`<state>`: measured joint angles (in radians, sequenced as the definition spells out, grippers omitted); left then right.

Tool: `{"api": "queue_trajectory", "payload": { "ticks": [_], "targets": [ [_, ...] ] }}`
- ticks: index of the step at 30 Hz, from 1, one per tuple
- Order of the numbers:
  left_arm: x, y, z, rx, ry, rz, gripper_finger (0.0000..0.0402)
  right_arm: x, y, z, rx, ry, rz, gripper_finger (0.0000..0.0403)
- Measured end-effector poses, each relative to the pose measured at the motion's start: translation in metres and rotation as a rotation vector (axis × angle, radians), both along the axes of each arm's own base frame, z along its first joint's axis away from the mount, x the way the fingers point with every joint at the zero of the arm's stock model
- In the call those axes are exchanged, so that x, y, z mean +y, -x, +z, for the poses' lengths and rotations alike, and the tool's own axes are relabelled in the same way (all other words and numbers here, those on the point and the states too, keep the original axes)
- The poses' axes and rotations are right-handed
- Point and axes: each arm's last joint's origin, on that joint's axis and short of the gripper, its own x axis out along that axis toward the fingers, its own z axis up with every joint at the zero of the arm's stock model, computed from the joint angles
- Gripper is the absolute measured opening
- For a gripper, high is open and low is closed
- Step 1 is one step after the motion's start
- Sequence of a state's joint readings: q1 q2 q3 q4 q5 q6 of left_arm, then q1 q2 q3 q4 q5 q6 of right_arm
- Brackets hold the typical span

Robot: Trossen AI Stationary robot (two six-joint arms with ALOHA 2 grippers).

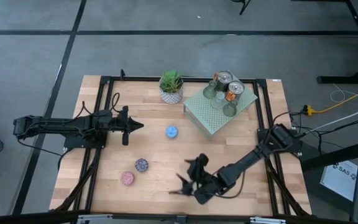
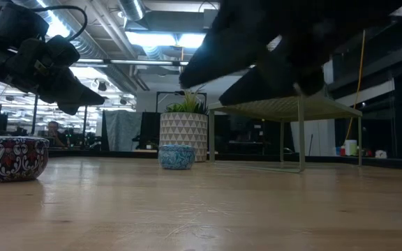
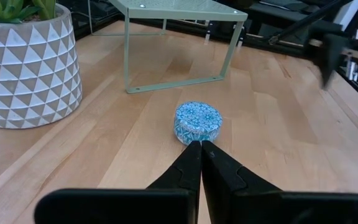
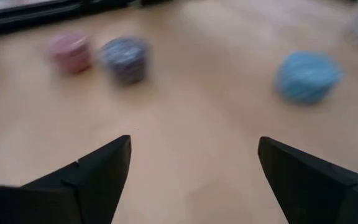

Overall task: Pick & Place candle stick holders
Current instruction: Put the blue scented candle on the shelf

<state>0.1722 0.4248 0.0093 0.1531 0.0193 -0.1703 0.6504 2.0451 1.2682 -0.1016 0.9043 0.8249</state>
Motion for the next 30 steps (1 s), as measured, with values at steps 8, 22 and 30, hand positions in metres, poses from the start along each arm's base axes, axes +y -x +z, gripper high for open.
{"api": "queue_trajectory", "payload": {
  "ticks": [8,22,30],
  "targets": [
    [0.000,0.000,0.000,0.000,0.000,0.000,0.0006,-0.058,-0.035,-0.020,0.015,0.014,-0.191,0.0353],
    [0.000,0.000,0.000,0.000,0.000,0.000,0.0006,-0.107,-0.058,-0.026,0.221,-0.051,-0.018,0.0353],
    [0.000,0.000,0.000,0.000,0.000,0.000,0.0005,-0.125,-0.066,-0.023,0.163,-0.042,-0.091,0.0353]
  ]
}}
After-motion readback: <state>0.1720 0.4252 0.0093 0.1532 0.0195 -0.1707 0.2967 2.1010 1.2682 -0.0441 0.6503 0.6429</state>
